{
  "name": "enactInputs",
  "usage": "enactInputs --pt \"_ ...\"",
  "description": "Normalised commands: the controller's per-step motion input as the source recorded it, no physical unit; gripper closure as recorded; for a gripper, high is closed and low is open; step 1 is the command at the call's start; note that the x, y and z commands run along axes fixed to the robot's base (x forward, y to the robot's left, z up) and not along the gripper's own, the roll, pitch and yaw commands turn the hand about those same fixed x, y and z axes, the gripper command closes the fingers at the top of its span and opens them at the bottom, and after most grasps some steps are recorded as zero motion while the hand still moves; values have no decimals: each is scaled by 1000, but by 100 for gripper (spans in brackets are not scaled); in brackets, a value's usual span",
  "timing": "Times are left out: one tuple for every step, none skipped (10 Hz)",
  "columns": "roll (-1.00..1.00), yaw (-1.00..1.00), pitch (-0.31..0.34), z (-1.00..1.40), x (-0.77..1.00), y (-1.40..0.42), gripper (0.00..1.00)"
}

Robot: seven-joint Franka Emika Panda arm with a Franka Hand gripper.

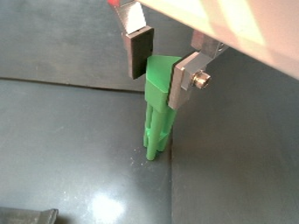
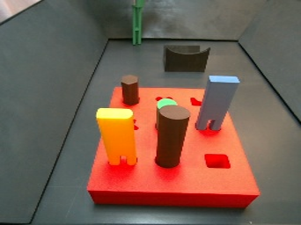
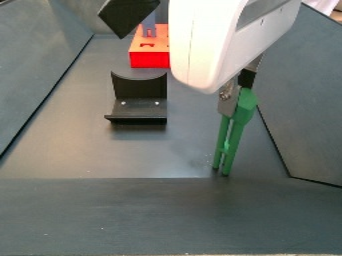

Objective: Pick up the 3 prong object. Move up. Move to above the board. Insert the 3 prong object.
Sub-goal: Pick up the 3 prong object, then move up, then move to above the board.

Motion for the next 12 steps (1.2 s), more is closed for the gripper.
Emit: enactInputs --pt "0 0 0 0 0 0 100" --pt "0 0 0 0 0 0 100" --pt "0 0 0 833 0 0 100" --pt "3 0 18 819 -68 19 100" --pt "5 -5 19 701 -82 7 100" --pt "10 -12 23 483 -49 10 100" --pt "10 -15 37 296 -28 11 100" --pt "9 -16 48 172 -17 14 100" --pt "125 60 -241 1000 352 233 100" --pt "122 60 -234 1000 348 230 100" --pt "75 45 -131 1000 299 201 100" --pt "44 32 -63 1000 272 183 100"
